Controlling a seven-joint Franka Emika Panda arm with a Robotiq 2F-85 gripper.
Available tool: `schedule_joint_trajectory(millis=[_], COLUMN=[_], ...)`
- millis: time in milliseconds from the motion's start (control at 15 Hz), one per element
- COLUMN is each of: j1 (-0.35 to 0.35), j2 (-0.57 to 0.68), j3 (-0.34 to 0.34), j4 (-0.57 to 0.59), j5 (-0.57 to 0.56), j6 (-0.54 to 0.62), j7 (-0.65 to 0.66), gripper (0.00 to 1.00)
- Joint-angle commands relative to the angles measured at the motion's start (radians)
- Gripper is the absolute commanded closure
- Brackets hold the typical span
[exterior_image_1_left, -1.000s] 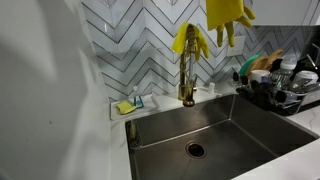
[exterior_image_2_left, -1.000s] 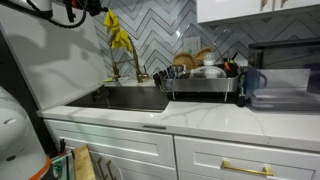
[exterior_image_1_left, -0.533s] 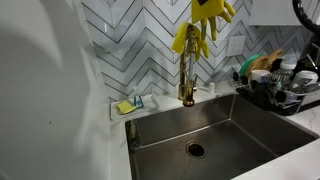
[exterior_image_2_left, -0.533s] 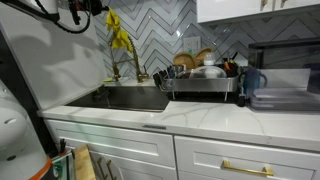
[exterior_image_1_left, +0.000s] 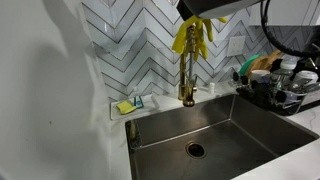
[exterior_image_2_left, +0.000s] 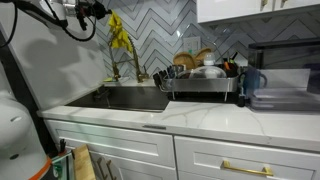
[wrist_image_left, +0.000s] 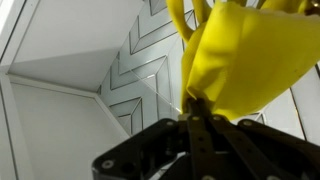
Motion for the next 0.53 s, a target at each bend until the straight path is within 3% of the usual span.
schedule_joint_trajectory(millis=[0, 467], j1=[0.046, 0.090], j2=[0.024, 0.087], j3=[-0.033, -0.040], j4=[0.016, 0.073], j5=[-0.023, -0.065], j6=[-0.004, -0.010], j7=[0.004, 0.031], gripper=[0.99, 1.00])
